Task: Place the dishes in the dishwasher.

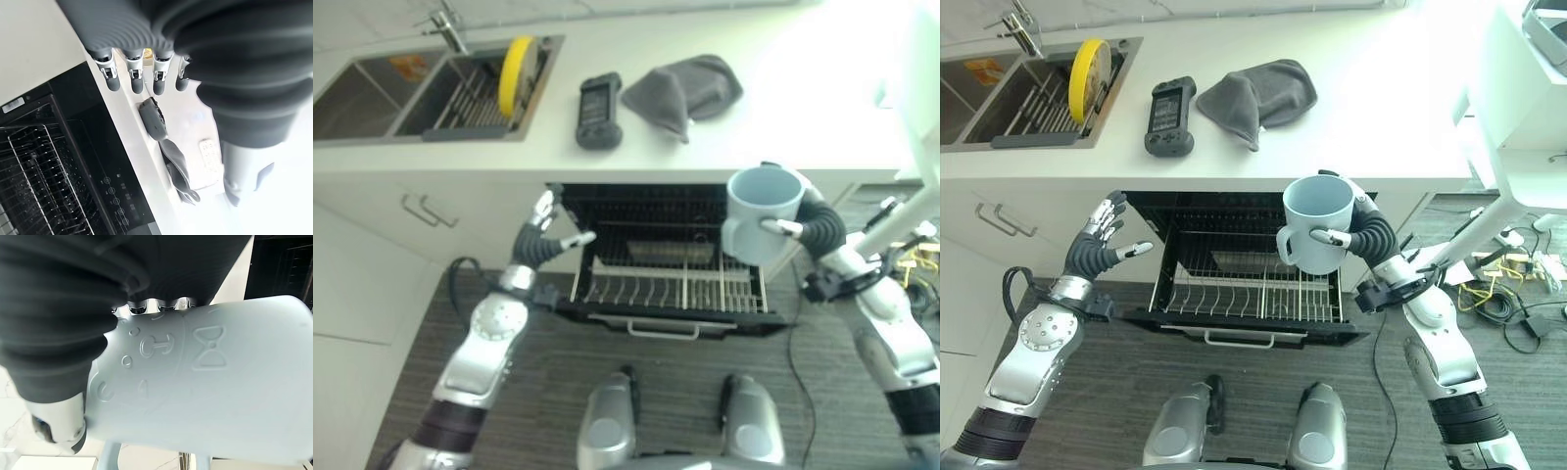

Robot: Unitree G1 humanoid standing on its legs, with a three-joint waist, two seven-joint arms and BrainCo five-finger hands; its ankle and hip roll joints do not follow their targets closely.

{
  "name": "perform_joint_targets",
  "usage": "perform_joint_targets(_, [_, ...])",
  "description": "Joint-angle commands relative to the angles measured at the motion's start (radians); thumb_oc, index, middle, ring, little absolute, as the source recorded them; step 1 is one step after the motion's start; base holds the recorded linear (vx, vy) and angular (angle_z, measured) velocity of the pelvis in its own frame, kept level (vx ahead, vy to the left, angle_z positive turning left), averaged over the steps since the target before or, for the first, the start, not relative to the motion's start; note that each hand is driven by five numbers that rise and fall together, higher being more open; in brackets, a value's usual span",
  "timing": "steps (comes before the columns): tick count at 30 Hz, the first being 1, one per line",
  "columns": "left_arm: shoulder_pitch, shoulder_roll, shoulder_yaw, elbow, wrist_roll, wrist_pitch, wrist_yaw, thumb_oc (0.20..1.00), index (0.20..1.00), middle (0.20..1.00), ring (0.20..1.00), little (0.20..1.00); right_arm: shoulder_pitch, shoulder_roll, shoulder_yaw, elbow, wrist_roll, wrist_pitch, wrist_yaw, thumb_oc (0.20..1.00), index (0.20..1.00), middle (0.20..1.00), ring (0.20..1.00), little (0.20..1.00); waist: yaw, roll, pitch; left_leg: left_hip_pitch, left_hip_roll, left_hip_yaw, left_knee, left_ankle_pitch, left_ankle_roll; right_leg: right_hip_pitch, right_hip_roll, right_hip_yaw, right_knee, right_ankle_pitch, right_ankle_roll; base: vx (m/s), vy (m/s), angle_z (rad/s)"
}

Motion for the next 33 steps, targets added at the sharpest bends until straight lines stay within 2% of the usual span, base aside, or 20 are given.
perform_joint_targets(1, [0.041,0.020,0.006,-0.055,0.008,-0.010,0.007,1.000,1.000,1.000,1.000,1.000,0.011,0.018,-0.019,-0.094,0.013,-0.012,0.010,0.200,0.200,0.200,0.200,0.200,0.007,-0.033,-0.026,-0.091,0.030,-0.033,0.098,0.012,0.029,0.033,0.011,0.004,-0.169,0.135,0.009,0.10,-0.002,-0.03])
perform_joint_targets(6, [0.092,0.025,0.031,-0.084,-0.004,-0.036,0.046,1.000,1.000,1.000,1.000,1.000,0.054,0.009,-0.029,-0.112,0.027,0.015,0.027,0.200,0.200,0.200,0.200,0.200,0.005,-0.026,-0.022,-0.120,0.050,-0.033,0.132,0.024,0.024,0.028,0.013,0.004,-0.148,0.138,-0.001,0.09,-0.004,-0.04])
perform_joint_targets(10, [0.112,0.014,0.043,-0.089,-0.015,-0.064,0.059,1.000,1.000,1.000,1.000,1.000,0.065,0.017,-0.025,-0.104,0.023,0.012,0.033,0.200,0.200,0.200,0.200,0.200,0.012,-0.019,-0.034,-0.091,0.056,-0.023,0.125,0.024,0.018,0.075,0.026,-0.011,-0.170,0.133,-0.005,0.07,-0.005,0.00])
perform_joint_targets(13, [0.118,0.005,0.057,-0.094,-0.022,-0.134,0.079,1.000,1.000,1.000,1.000,1.000,0.069,0.037,-0.022,-0.094,0.001,-0.004,0.020,0.200,0.200,0.200,0.200,0.200,0.020,-0.030,-0.068,-0.006,0.042,0.004,0.012,0.043,0.005,0.149,0.044,-0.037,-0.272,0.135,0.007,-0.05,-0.010,-0.04])
perform_joint_targets(14, [0.112,0.009,0.062,-0.103,-0.023,-0.162,0.087,1.000,1.000,1.000,1.000,1.000,0.070,0.035,-0.021,-0.097,0.014,-0.017,0.006,0.200,0.200,0.200,0.200,0.200,0.025,-0.041,-0.094,0.046,0.034,0.022,-0.082,0.064,0.000,0.191,0.051,-0.060,-0.350,0.144,0.019,-0.14,-0.025,0.01])
perform_joint_targets(20, [-0.016,-0.012,0.028,-0.086,0.019,-0.246,0.146,1.000,1.000,1.000,1.000,1.000,0.011,0.027,-0.005,-0.053,-0.030,-0.083,-0.032,0.200,0.200,0.200,0.200,0.200,0.036,-0.070,-0.208,0.178,-0.009,0.032,-0.346,0.124,-0.010,0.298,0.069,-0.107,-0.534,0.189,0.040,-0.19,0.013,0.16])
perform_joint_targets(27, [-0.085,-0.063,0.044,-0.045,0.017,-0.289,0.156,1.000,1.000,1.000,1.000,1.000,-0.034,0.022,-0.025,-0.039,-0.078,-0.066,0.007,0.200,0.200,0.200,0.200,0.200,0.028,-0.074,-0.271,0.270,-0.007,0.038,-0.433,0.118,-0.013,0.370,0.086,-0.112,-0.584,0.173,0.032,-0.09,0.050,0.05])
perform_joint_targets(33, [-0.039,-0.079,0.085,-0.053,0.013,-0.278,0.111,1.000,1.000,1.000,1.000,1.000,0.006,0.039,-0.062,-0.056,-0.073,-0.028,0.055,0.200,0.200,0.200,0.200,0.200,0.027,-0.081,-0.281,0.289,-0.002,0.044,-0.436,0.107,-0.011,0.384,0.092,-0.101,-0.591,0.168,0.033,0.03,-0.005,-0.05])
